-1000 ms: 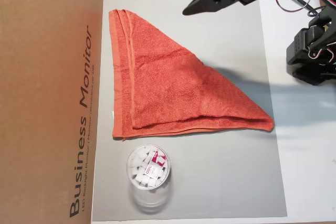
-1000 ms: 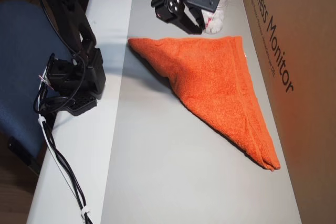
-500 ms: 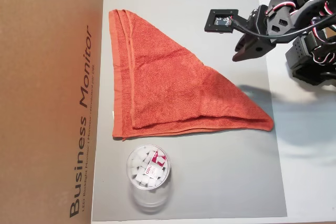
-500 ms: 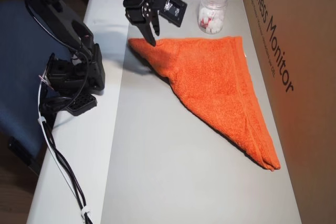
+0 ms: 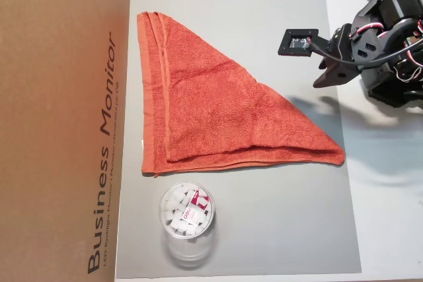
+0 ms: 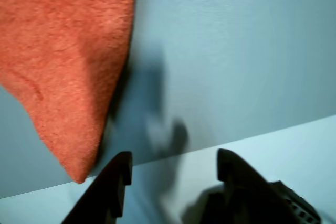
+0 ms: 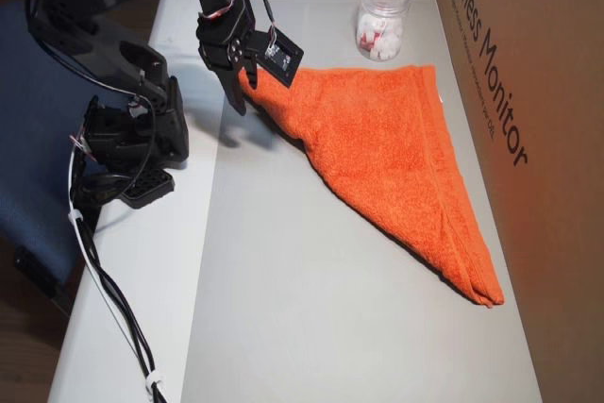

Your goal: Fold the blanket.

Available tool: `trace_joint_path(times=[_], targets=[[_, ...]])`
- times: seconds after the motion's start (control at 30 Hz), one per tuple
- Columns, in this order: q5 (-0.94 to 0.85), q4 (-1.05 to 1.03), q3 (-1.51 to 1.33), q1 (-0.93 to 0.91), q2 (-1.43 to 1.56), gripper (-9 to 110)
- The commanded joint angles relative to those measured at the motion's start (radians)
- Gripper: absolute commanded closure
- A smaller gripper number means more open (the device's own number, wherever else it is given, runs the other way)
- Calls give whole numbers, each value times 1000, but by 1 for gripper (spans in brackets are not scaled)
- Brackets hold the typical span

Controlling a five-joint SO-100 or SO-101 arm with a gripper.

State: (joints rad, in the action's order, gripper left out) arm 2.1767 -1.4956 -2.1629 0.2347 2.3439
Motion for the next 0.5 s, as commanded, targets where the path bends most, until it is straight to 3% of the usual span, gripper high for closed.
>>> trace_joint_path(times=[0.0, 0.47], targets=[[51, 67, -25, 31, 25, 82], [167, 310, -256, 229, 25, 82]])
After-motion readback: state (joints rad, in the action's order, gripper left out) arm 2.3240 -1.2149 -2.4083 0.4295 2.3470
